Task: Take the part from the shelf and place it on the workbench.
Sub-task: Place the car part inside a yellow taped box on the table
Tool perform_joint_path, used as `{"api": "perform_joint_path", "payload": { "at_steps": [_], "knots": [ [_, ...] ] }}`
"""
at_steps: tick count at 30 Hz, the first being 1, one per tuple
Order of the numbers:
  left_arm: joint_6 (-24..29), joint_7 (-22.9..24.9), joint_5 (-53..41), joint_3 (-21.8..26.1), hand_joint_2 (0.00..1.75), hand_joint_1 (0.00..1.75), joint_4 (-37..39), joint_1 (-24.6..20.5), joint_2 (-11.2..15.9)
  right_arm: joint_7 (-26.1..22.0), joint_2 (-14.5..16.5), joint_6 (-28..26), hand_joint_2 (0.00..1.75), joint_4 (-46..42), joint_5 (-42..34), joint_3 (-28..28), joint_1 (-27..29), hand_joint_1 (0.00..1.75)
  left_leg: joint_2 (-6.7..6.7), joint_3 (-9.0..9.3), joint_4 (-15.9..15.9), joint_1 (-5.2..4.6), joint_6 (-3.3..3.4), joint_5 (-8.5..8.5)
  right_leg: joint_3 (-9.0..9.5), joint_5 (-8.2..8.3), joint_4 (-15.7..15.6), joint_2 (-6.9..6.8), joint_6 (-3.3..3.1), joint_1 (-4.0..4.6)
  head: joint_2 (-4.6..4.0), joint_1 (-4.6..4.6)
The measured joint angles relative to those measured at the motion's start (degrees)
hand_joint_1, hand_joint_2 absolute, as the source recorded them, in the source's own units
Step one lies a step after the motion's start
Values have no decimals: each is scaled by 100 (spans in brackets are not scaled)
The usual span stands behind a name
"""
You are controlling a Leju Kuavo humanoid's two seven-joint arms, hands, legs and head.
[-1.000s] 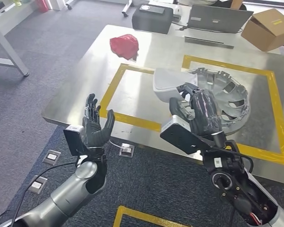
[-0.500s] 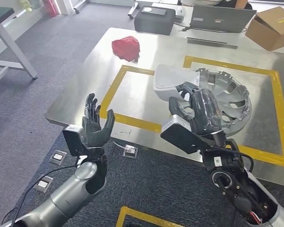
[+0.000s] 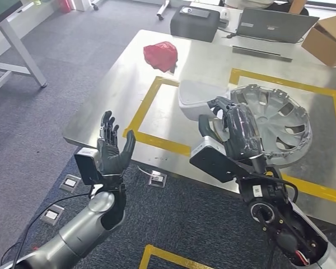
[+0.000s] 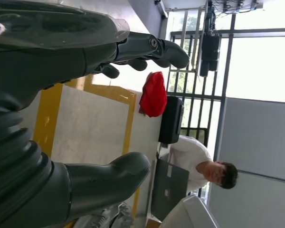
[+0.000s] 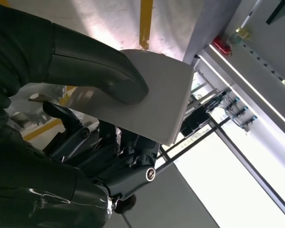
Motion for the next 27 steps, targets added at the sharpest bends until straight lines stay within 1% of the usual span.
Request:
{"api": "perform_joint_path", "payload": {
  "at_steps": [1, 3, 7, 8, 10, 12, 13, 14, 15, 16, 17, 18, 19, 20, 21, 22, 23, 24, 25, 26, 27],
  "knots": [
    [-8, 0, 4, 0, 175, 0, 0, -8, -1, -11, 10, 7, 175, 16, 0, 0, -26, 175, 0, 0, 1, -5, 12, -2, 5, 7, -11, 0, 12, -3, 0, 1],
    [-11, -4, 16, 0, 175, 0, 0, -27, -1, -29, 34, 20, 175, 57, -8, 1, -77, 175, 1, -1, 4, -14, 32, -6, 13, 17, -30, 0, 58, -10, 0, 1],
    [-12, -52, 85, 0, 175, 0, 0, -51, -1, -68, 87, 61, 175, 148, -72, 13, -167, 175, 2, -3, 12, -19, 45, -11, 22, 24, -51, 0, 187, -19, 0, 1],
    [-12, -59, 114, 0, 175, 0, 0, -57, -1, -72, 102, 75, 175, 175, -86, 23, -198, 175, 2, -3, 13, -19, 46, -11, 22, 24, -52, 0, 207, -21, 0, 1],
    [-11, -63, 179, 0, 175, 0, 0, -76, 0, -62, 133, 108, 175, 240, -103, 46, -270, 175, 2, -4, 13, -20, 47, -12, 22, 22, -54, 0, 227, -21, 0, -1],
    [-11, -70, 235, 0, 175, 0, -2, -103, 5, -41, 176, 143, 175, 310, -112, 63, -351, 175, -1, 19, -29, -36, 111, -18, 54, 33, -118, -7, 287, -33, 0, -4],
    [-13, -79, 251, 0, 175, 0, -5, -113, 5, -33, 197, 156, 175, 342, -115, 67, -387, 175, 3, 71, -108, -24, 147, -1, 63, 32, -139, -7, 316, -38, 0, -3],
    [-17, -90, 260, 0, 175, 0, -9, -126, 5, -28, 215, 165, 175, 376, -116, 71, -430, 175, 7, 142, -204, -10, 188, 21, 40, -7, -84, 0, 343, -44, 0, 3],
    [-25, -102, 269, 0, 175, 0, -12, -141, 3, -24, 227, 169, 175, 415, -115, 77, -470, 175, 13, 218, -302, 12, 202, 51, -48, -99, 108, 14, 346, -41, 0, 12],
    [-39, -111, 278, 0, 175, 0, -13, -154, -3, -23, 234, 168, 175, 457, -115, 84, -501, 175, 17, 277, -361, 30, 205, 64, -222, -241, 453, 28, 346, -49, 0, 23],
    [-52, -119, 289, 0, 175, 0, -12, -167, -7, -20, 239, 167, 175, 505, -115, 96, -524, 175, 15, 309, -380, 32, 207, 57, -444, -408, 884, 40, 353, -56, 0, 31],
    [-62, -127, 303, 0, 175, 0, -11, -173, -14, -16, 241, 164, 175, 553, -115, 107, -532, 175, 10, 326, -378, 34, 196, 42, -665, -530, 1279, 43, 364, -67, 0, 34],
    [-69, -134, 312, 0, 175, 0, -10, -173, -20, -13, 241, 162, 175, 600, -115, 115, -530, 175, 1, 342, -368, 41, 176, 19, -823, -560, 1519, 43, 379, -82, 0, 36],
    [-70, -138, 319, 0, 175, 0, -9, -173, -24, -8, 241, 160, 175, 646, -116, 121, -530, 175, -13, 358, -346, 55, 147, -11, -868, -467, 1517, 42, 393, -101, 0, 36],
    [-70, -140, 322, 0, 175, 0, -9, -174, -26, -6, 243, 158, 175, 682, -116, 125, -531, 175, -28, 376, -310, 76, 110, -51, -792, -263, 1271, 40, 413, -125, 0, 37],
    [-71, -142, 323, 0, 175, 0, -9, -177, -29, -6, 245, 157, 175, 713, -116, 126, -533, 175, -39, 390, -254, 100, 64, -106, -634, -24, 862, 40, 444, -154, 0, 37],
    [-72, -146, 324, 0, 175, 0, -9, -182, -31, -8, 249, 155, 175, 744, -116, 128, -537, 175, -50, 388, -192, 112, 10, -164, -461, 124, 493, 53, 473, -164, 0, 51],
    [-72, -151, 328, -1, 175, 0, -9, -187, -33, -10, 256, 154, 175, 770, -116, 131, -538, 175, -60, 369, -125, 114, -42, -207, -333, 200, 235, 72, 466, -166, 0, 58],
    [-73, -156, 332, -2, 175, 0, -8, -192, -34, -8, 262, 151, 175, 797, -117, 132, -534, 175, -69, 349, -79, 112, -88, -234, -271, 191, 120, 91, 438, -155, 0, 52],
    [-74, -161, 339, -4, 175, 0, -8, -194, -33, -5, 268, 148, 175, 825, -119, 132, -529, 175, -76, 331, -63, 108, -121, -240, -258, 135, 135, 110, 385, -132, 0, 47],
    [-76, -163, 344, -5, 175, 0, -7, -195, -33, -1, 273, 143, 175, 845, -120, 131, -524, 175, -79, 329, -60, 115, -145, -243, -261, 122, 148, 117, 318, -125, 0, 27]
  ]
}}
